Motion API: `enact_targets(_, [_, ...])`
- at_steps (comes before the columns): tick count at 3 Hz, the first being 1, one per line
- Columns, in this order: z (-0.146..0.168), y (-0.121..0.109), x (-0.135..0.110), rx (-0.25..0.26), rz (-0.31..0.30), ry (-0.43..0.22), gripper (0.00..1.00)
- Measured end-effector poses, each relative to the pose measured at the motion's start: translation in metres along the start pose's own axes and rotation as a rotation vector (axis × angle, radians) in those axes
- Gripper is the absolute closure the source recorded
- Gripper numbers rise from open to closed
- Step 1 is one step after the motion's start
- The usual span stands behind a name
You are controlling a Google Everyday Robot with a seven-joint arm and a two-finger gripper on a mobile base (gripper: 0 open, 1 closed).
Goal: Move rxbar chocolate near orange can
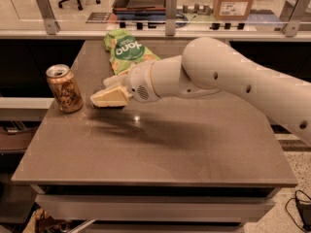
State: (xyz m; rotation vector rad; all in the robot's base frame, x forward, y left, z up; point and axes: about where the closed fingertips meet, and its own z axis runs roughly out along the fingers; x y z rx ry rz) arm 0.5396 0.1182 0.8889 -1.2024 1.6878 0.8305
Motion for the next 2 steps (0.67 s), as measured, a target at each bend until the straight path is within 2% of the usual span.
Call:
enact_targets(1, [0.001, 0.0016, -0.001, -0.003, -0.003, 0.0, 0.0])
enact_targets(2, [0.0011, 0.0017, -0.0011, -0.003, -0.003, 0.0, 0.0])
